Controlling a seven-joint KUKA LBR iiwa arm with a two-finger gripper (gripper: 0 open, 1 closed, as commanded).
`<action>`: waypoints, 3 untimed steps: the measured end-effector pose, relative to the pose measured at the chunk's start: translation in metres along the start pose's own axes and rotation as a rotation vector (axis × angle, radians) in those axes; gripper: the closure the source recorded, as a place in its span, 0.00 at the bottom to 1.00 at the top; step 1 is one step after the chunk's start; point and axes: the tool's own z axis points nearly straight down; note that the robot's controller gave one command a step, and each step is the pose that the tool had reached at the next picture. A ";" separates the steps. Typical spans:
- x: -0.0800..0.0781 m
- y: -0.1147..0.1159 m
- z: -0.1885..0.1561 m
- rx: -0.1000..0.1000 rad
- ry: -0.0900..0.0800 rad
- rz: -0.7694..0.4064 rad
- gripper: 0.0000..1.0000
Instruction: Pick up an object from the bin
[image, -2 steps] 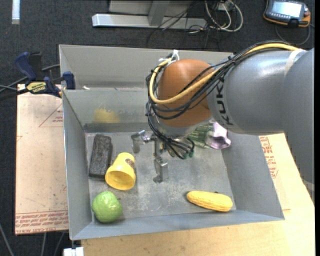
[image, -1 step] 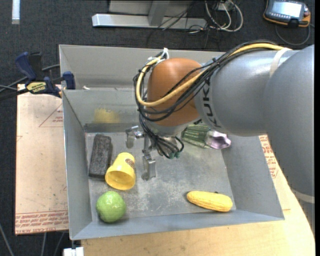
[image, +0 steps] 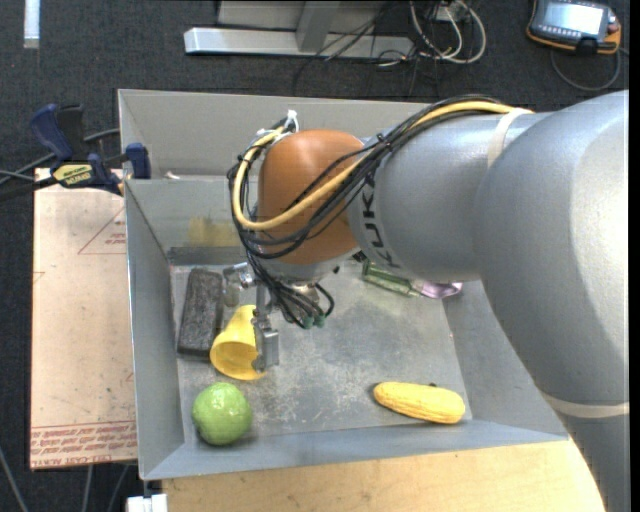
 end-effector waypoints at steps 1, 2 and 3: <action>-0.010 -0.032 0.049 0.010 -0.018 -0.394 1.00; -0.010 -0.032 0.049 0.010 -0.019 -0.394 1.00; -0.009 -0.027 -0.062 0.009 -0.023 -0.372 1.00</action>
Offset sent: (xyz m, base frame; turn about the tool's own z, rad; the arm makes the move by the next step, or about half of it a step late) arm 0.0000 0.0000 0.0000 0.0000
